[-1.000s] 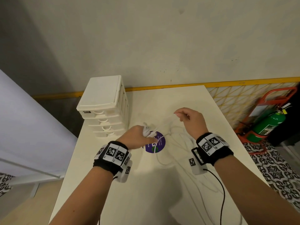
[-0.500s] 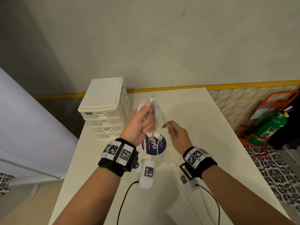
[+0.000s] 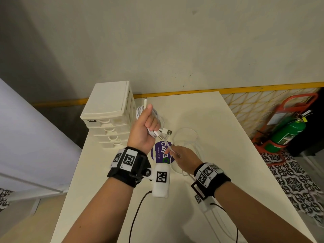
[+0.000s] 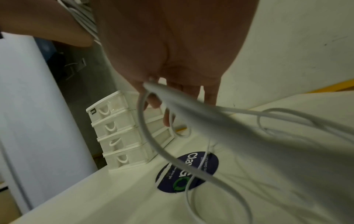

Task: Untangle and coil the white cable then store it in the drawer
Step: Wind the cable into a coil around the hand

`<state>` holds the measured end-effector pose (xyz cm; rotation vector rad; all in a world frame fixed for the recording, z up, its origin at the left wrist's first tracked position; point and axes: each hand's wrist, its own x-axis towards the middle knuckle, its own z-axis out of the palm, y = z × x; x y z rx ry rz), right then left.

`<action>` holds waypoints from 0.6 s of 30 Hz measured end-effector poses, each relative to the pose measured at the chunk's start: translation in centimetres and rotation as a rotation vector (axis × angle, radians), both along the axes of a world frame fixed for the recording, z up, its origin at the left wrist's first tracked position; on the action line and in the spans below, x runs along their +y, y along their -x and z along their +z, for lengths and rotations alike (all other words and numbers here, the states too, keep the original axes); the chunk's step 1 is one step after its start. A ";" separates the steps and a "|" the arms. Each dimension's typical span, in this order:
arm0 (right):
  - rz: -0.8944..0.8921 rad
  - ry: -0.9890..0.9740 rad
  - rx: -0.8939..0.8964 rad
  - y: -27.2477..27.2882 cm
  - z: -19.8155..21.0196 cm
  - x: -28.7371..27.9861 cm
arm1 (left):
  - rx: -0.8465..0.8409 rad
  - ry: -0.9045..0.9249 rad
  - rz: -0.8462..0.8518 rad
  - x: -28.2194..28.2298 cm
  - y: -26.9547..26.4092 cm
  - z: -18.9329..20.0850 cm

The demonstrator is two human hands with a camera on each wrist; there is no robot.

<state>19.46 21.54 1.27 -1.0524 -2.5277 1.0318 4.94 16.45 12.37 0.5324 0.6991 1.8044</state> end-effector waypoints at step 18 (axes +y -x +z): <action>0.276 -0.032 -0.015 0.4 3.2 -1.9 | 0.698 0.198 0.169 -0.8 -1.4 -1.3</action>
